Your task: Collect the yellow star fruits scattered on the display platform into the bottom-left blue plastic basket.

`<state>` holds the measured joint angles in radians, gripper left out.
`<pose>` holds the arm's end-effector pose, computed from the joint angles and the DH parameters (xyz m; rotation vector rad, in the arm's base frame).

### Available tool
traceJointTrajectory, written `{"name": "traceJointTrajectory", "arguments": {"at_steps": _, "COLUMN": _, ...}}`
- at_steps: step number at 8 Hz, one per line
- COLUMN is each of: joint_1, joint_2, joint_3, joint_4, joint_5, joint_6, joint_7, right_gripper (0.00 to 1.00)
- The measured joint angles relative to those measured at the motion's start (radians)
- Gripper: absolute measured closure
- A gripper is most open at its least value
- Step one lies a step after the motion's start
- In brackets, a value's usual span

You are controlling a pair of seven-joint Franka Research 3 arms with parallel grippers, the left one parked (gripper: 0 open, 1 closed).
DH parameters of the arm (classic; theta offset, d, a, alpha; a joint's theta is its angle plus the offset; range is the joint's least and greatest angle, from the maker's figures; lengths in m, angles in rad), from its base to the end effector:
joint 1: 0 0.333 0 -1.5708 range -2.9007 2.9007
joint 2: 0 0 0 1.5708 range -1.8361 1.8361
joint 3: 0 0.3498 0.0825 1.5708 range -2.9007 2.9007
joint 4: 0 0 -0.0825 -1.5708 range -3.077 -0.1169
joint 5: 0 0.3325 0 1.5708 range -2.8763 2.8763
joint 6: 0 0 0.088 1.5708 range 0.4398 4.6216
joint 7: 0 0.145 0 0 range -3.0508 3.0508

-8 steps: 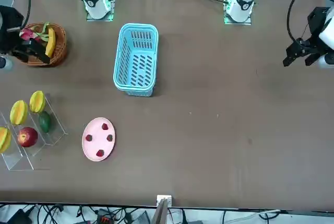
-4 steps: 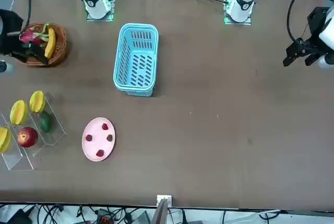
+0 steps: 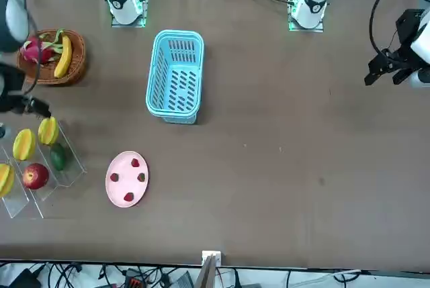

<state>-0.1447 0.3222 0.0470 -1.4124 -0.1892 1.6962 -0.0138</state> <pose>0.6074 -0.0889 0.5197 2.9696 -0.0872 -0.0707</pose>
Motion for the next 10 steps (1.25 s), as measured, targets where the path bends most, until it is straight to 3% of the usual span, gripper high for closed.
{"name": "traceJointTrajectory", "arguments": {"at_steps": 3, "joint_1": -0.148, "joint_2": 0.126, "joint_3": -0.004, "joint_4": 0.094, "joint_5": -0.002, "joint_6": 0.14, "joint_7": -0.213, "right_gripper": 0.01}}
{"name": "traceJointTrajectory", "arguments": {"at_steps": 7, "joint_1": -0.239, "joint_2": 0.268, "joint_3": 0.001, "joint_4": 0.243, "joint_5": -0.002, "joint_6": 0.27, "joint_7": -0.282, "right_gripper": 0.01}}
{"name": "traceJointTrajectory", "arguments": {"at_steps": 10, "joint_1": -0.277, "joint_2": 0.339, "joint_3": 0.005, "joint_4": 0.276, "joint_5": 0.048, "joint_6": 0.336, "joint_7": -0.352, "right_gripper": 0.01}}
